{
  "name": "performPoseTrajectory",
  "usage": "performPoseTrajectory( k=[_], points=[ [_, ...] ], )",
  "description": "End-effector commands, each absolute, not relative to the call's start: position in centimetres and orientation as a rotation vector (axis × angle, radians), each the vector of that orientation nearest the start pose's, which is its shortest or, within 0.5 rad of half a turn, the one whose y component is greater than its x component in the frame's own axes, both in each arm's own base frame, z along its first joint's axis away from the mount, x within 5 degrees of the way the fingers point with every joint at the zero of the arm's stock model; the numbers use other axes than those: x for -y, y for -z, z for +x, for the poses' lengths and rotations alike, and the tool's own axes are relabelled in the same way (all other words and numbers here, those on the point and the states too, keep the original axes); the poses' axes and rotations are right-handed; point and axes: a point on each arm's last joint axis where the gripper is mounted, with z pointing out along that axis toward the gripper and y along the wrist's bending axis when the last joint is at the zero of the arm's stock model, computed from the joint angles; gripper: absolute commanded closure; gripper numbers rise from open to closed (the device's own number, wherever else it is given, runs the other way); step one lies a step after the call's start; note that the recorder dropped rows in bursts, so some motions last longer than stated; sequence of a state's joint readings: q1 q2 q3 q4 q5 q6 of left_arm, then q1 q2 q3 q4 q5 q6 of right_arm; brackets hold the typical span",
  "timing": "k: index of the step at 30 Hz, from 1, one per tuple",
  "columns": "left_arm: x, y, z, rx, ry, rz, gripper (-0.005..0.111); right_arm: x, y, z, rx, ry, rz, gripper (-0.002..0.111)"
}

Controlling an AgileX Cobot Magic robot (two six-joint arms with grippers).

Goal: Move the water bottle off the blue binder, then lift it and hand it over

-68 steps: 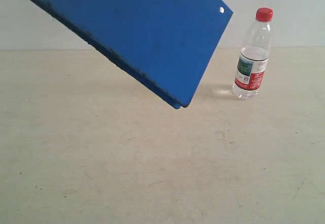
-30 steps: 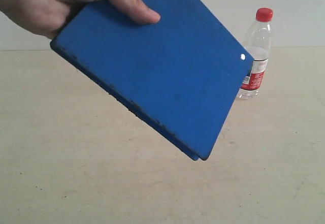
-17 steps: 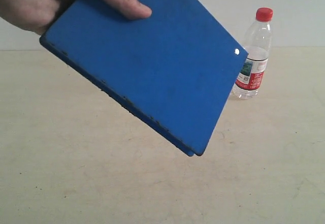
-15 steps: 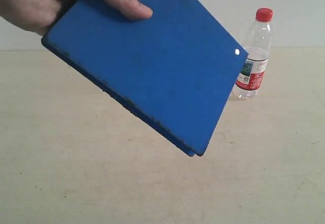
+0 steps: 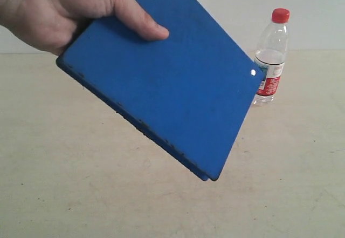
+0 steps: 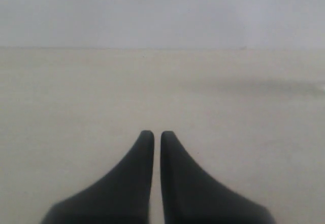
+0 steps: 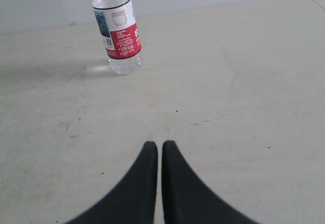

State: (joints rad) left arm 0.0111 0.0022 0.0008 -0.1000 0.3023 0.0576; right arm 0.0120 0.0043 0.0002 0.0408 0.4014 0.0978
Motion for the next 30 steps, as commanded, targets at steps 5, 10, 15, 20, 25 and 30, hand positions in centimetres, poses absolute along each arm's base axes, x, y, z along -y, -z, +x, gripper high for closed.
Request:
performPoseTrajectory(
  k=[5, 10, 15, 20, 25, 30],
  points=[
    [0.41, -18.47, 5.40, -1.795, -0.035, 0.127, 0.102, -0.20, -17.80, 5.22, -1.874, -0.113, 0.105, 0.108],
    [0.46, -18.01, 5.28, -1.846, -0.025, 0.130, 0.102, -0.20, -17.80, 5.22, -1.874, -0.113, 0.105, 0.108],
    [0.46, -18.06, 5.29, -1.840, -0.029, 0.134, 0.102, -0.20, -17.80, 5.22, -1.874, -0.113, 0.105, 0.108],
    [0.46, -18.06, 5.29, -1.840, -0.029, 0.134, 0.102, -0.20, -17.80, 5.22, -1.874, -0.113, 0.105, 0.108],
    [0.41, -18.06, 5.30, -1.841, -0.035, 0.126, 0.102, -0.20, -17.80, 5.22, -1.874, -0.113, 0.105, 0.108],
    [-0.24, -18.06, 5.31, -1.847, -0.121, 0.013, 0.102, -0.18, -17.96, 5.27, -1.856, -0.112, 0.107, 0.108]
  ],
)
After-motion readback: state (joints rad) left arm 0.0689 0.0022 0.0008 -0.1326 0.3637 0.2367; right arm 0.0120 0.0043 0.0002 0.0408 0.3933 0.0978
